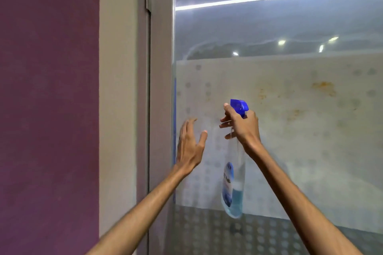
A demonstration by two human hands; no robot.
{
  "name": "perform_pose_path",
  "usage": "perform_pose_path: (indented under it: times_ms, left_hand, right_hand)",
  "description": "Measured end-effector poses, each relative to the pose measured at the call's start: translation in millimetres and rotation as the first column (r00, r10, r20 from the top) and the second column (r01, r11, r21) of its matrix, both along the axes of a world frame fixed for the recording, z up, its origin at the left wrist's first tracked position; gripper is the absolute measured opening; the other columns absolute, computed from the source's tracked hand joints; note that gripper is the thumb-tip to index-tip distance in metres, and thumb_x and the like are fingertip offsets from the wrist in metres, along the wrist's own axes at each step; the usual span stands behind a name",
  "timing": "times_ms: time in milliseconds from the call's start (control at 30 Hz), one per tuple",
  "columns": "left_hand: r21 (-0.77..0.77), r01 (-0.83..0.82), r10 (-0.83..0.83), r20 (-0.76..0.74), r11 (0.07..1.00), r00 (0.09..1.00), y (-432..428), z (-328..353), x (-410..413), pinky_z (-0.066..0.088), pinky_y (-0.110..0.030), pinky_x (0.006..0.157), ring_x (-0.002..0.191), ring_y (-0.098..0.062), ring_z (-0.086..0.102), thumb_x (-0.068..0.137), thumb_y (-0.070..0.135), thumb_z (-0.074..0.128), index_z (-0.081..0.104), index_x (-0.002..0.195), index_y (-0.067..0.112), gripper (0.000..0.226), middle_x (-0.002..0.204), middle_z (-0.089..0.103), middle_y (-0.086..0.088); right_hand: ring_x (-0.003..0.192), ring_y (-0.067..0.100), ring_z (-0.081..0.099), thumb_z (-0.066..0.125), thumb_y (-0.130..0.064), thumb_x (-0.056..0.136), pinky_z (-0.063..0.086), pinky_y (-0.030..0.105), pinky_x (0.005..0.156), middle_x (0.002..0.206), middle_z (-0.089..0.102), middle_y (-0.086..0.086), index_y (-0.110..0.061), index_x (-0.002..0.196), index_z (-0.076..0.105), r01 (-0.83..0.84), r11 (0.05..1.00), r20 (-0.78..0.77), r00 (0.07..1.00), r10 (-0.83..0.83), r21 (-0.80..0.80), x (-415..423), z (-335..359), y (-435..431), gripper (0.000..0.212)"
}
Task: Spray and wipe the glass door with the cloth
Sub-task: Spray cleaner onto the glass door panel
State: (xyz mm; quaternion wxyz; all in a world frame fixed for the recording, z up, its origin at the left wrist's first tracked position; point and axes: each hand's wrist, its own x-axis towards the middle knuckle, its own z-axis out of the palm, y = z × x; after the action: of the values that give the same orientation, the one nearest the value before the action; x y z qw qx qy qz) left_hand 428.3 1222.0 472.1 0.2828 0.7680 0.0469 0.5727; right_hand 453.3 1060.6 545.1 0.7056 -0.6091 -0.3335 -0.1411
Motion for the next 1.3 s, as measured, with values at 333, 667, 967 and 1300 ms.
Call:
perform_pose_path:
  times_ms: [333, 667, 967, 1300]
  left_hand:
    - [0.383, -0.374, 0.343, 0.149, 0.845, 0.927, 111.5, 66.2, 55.2, 0.0, -0.047, 0.124, 0.153, -0.017, -0.003, 0.098, 0.044, 0.031, 0.011, 0.156, 0.005, 0.073, 0.165, 0.001, -0.008]
    - [0.41, -0.375, 0.311, 0.216, 0.831, 0.926, 133.0, 80.1, 76.7, 0.003, -0.047, 0.124, 0.153, -0.021, 0.001, 0.1, 0.043, 0.026, 0.011, 0.156, 0.003, 0.071, 0.165, 0.006, -0.012]
    - [0.409, -0.363, 0.297, 0.216, 0.837, 0.93, 131.0, 81.1, 74.7, 0.005, -0.046, 0.124, 0.153, -0.022, 0.001, 0.1, 0.041, 0.024, 0.009, 0.156, 0.003, 0.069, 0.165, 0.005, -0.012]
    - [0.402, -0.359, 0.292, 0.22, 0.842, 0.931, 131.5, 79.1, 73.1, 0.004, -0.044, 0.125, 0.153, -0.021, 0.002, 0.1, 0.04, 0.023, 0.01, 0.156, 0.003, 0.068, 0.165, 0.007, -0.013]
  right_hand:
    - [0.077, 0.025, 0.074, 0.059, -0.054, 0.085, 0.056, 0.055, 0.084, 0.064, 0.074, -0.004, -0.018, 0.064, 0.069, 0.196, 0.98, 0.141, 0.97, -0.197, 0.021, -5.5, 25.4, 19.9, 0.043]
    - [0.072, 0.021, 0.074, 0.059, -0.042, 0.091, 0.058, 0.05, 0.08, 0.061, 0.073, -0.006, -0.016, 0.059, 0.067, 0.36, 0.932, 0.251, 0.9, -0.355, 0.027, 2.7, 57.1, 41.0, 0.042]
    - [0.065, 0.02, 0.07, 0.055, -0.037, 0.091, 0.058, 0.04, 0.073, 0.056, 0.071, -0.002, -0.005, 0.064, 0.068, 0.455, 0.89, 0.277, 0.858, -0.432, -0.019, -12.6, 58.9, 54.5, 0.044]
    - [0.065, 0.021, 0.069, 0.059, -0.034, 0.085, 0.054, 0.034, 0.07, 0.058, 0.072, 0.0, -0.014, 0.056, 0.066, 0.536, 0.843, 0.216, 0.818, -0.533, 0.048, -6.2, 49.4, 32.4, 0.036]
